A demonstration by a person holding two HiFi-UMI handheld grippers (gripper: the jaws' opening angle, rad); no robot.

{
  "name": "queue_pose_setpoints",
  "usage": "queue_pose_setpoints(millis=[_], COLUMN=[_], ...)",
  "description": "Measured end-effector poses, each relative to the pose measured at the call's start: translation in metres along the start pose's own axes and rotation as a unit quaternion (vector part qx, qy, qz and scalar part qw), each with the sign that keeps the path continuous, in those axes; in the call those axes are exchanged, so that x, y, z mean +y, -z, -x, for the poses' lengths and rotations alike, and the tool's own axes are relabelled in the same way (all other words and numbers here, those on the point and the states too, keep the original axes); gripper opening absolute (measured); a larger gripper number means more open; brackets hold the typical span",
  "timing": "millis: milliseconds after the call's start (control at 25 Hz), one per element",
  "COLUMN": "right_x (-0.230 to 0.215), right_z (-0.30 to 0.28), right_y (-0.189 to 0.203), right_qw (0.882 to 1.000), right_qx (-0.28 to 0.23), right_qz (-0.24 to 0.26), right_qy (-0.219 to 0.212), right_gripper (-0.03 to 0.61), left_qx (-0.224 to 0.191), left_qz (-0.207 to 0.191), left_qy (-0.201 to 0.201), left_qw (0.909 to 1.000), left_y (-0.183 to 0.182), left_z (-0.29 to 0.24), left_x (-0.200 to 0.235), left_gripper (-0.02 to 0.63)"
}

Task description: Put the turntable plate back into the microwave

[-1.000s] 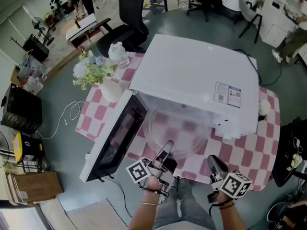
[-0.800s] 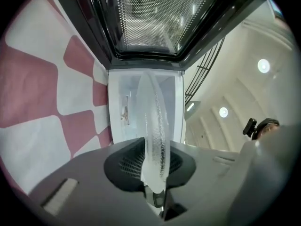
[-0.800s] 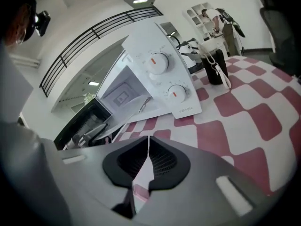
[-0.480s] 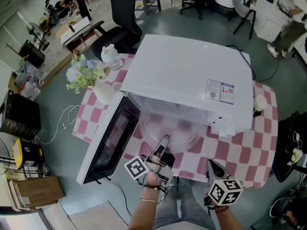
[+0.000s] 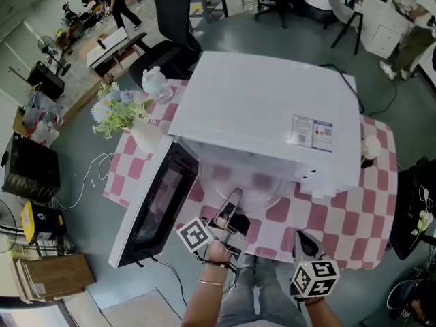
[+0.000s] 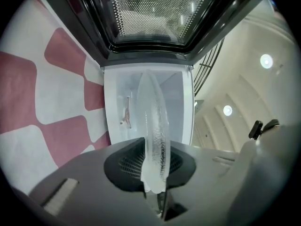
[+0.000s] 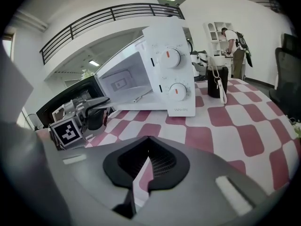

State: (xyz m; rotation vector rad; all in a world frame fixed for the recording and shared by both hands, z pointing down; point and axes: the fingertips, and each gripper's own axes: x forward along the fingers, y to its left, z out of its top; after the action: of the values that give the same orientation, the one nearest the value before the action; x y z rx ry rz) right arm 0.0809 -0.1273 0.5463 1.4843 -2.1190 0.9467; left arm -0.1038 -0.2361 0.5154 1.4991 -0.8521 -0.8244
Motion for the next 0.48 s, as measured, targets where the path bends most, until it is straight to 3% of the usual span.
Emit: queue_pose_setpoints(millis=[480], right_x=[-0.003], right_z=[-0.012], right_y=[0.002], right_qw=[1.000], right_qx=[0.005], right_qz=[-0.016], right_qy=[-0.002], right_gripper=[0.009], left_qx=[0.005], left_qz=[-0.004], left_qy=[0.005], left_qw=[1.0000], left_y=[-0.008], left_z=[-0.027], left_x=[0.001], left_gripper=[0.038])
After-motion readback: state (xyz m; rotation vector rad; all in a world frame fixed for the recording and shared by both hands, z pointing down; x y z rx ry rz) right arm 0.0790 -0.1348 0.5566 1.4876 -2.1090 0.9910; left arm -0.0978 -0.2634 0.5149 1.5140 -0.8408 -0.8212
